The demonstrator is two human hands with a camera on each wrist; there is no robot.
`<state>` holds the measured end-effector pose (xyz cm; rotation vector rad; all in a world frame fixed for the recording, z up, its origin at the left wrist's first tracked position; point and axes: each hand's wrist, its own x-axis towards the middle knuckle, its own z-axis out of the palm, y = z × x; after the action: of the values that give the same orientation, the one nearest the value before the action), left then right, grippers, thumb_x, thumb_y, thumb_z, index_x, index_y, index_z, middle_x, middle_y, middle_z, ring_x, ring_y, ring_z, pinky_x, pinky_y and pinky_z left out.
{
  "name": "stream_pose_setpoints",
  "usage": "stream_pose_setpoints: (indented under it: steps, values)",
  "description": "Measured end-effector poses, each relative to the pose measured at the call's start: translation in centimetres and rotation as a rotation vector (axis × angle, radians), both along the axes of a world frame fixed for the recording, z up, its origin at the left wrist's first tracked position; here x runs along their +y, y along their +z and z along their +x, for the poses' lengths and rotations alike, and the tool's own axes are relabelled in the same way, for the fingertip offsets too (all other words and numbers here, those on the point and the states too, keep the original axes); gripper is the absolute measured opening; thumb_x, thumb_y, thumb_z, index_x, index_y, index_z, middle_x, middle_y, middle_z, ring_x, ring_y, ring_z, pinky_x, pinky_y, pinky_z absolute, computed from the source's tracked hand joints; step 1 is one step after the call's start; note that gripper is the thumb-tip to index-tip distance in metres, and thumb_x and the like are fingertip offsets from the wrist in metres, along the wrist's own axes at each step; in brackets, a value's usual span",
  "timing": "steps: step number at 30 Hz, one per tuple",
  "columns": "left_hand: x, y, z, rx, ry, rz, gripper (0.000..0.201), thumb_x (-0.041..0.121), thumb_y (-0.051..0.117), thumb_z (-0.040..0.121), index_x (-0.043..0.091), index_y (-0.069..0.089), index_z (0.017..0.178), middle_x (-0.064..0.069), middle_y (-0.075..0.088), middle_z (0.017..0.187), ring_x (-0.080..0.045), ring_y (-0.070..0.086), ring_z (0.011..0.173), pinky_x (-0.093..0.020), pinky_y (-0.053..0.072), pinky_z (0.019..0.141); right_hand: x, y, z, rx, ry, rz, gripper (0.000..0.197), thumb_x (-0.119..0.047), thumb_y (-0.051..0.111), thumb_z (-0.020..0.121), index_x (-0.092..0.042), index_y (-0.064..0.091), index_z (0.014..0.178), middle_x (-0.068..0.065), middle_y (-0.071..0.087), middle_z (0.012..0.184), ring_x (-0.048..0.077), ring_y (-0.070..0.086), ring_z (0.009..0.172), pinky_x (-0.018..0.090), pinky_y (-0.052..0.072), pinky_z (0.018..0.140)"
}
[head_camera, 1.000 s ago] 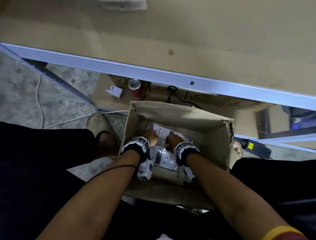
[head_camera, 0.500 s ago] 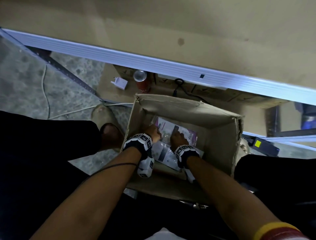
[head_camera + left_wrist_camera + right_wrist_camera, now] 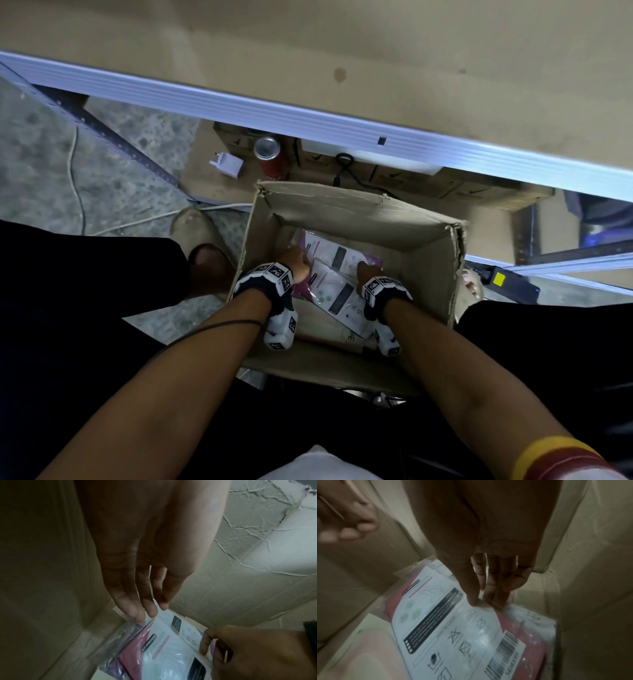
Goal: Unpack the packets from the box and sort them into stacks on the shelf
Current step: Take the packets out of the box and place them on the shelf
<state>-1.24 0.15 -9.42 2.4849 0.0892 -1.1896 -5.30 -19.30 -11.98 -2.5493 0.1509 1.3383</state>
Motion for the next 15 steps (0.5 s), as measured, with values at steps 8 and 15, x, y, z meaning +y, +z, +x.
stream_pose_setpoints:
  steps: [8,15]
  values:
    - [-0.1,-1.3,-0.2,0.019,-0.045,0.051,0.031,0.016,0.047,0.102,-0.002,0.064,0.122,-0.018,0.062,0.129,-0.032,0.06,0.118,-0.028,0.047,0.09,0.2,-0.3,0.6,0.018,-0.02,-0.092,0.049,-0.012,0.047,0.1,0.003,0.036,0.146,0.023,0.035,0.152,0.036,0.037,0.139,0.041,0.036,0.112]
    - [0.4,-4.0,-1.8,0.111,-0.261,0.131,0.054,0.024,0.059,0.097,0.01,0.044,0.148,-0.013,0.043,0.153,-0.035,0.046,0.137,-0.042,0.042,0.111,-0.6,0.9,2.3,0.038,-0.118,-0.058,0.066,-0.014,0.064,0.092,-0.004,0.033,0.15,0.018,0.038,0.153,0.033,0.043,0.137,0.042,0.04,0.111]
